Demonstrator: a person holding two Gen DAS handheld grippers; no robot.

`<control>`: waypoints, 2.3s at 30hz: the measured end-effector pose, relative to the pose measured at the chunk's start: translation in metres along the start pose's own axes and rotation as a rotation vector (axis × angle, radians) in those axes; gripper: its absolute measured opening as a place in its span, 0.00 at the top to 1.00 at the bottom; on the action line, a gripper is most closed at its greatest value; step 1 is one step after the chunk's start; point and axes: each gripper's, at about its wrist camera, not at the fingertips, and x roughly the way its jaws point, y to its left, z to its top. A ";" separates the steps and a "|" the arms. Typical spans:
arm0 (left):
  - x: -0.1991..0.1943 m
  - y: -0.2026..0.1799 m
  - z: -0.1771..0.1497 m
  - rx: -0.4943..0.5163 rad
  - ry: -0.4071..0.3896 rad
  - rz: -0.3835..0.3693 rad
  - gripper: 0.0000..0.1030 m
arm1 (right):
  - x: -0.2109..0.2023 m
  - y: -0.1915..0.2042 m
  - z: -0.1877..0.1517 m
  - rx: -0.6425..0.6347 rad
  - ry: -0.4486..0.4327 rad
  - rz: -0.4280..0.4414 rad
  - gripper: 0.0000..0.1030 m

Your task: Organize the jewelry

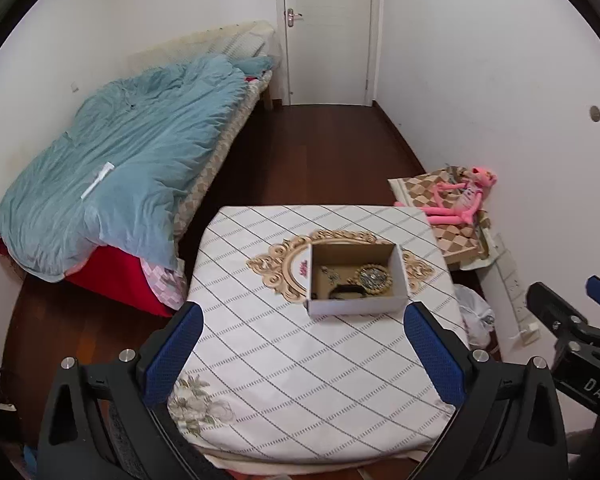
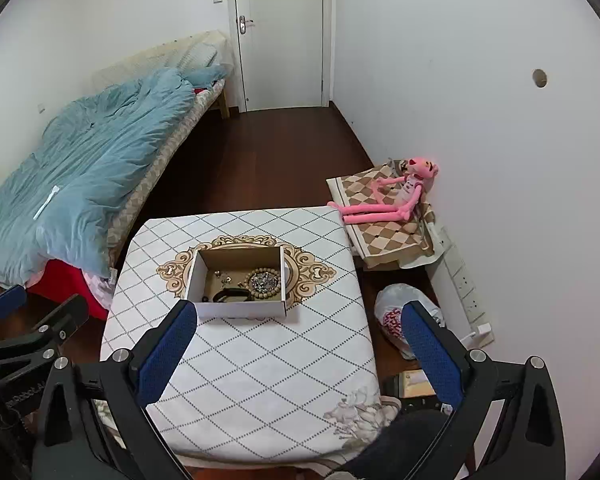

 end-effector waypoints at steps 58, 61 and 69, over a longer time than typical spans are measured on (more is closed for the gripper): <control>0.100 0.002 0.026 -0.022 0.201 0.000 0.00 | 0.120 0.015 0.035 -0.088 0.241 -0.022 0.00; 0.100 0.003 0.026 -0.022 0.202 0.001 0.00 | 0.120 0.015 0.036 -0.088 0.243 -0.019 0.00; 0.099 0.003 0.025 -0.021 0.209 -0.003 0.00 | 0.121 0.015 0.035 -0.092 0.248 -0.019 0.00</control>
